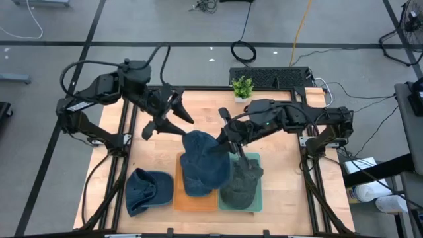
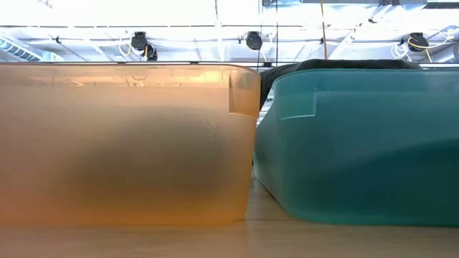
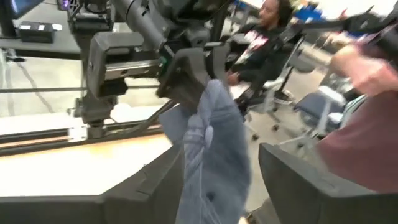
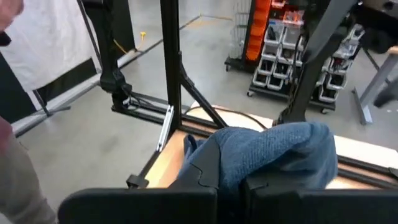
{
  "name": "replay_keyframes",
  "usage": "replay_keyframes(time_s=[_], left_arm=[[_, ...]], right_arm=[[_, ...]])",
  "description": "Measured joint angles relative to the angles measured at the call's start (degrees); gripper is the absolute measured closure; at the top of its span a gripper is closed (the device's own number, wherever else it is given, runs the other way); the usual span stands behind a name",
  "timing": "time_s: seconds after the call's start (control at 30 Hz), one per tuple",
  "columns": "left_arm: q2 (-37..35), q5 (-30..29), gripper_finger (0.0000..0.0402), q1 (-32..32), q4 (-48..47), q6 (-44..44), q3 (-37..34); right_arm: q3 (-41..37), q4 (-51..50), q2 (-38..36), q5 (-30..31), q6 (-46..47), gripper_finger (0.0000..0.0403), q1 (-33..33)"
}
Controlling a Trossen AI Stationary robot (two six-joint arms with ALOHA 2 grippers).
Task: Pick & Place hat
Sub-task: Put the top blue cap into the orange bin
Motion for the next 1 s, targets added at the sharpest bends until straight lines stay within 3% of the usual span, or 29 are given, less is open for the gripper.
replay_keyframes(time_s=[0.2,0.37,0.67,0.77,1.0], left_arm=[[0.2,-7.7,0.0177,-2.2,-1.4,2.8,0.0],[0.4,-10.5,0.0177,-3.5,-2.5,3.7,0.0],[1.9,-10.9,0.0182,-5.0,-2.6,3.8,0.0],[2.4,-10.7,0.0218,-5.5,-3.0,4.0,-0.1],[2.8,-6.2,0.0373,-5.5,-3.0,4.7,0.0]], right_arm=[[-0.1,0.2,0.4,-0.1,0.6,0.0403,-0.7],[0.0,2.6,1.0,-1.9,0.9,0.0403,-1.3],[0.0,4.4,1.7,-3.0,1.1,0.0403,-2.4],[0.0,5.6,2.5,-3.0,1.1,0.0403,-2.4],[0.0,5.6,3.6,-3.2,1.4,0.0403,-2.5]])
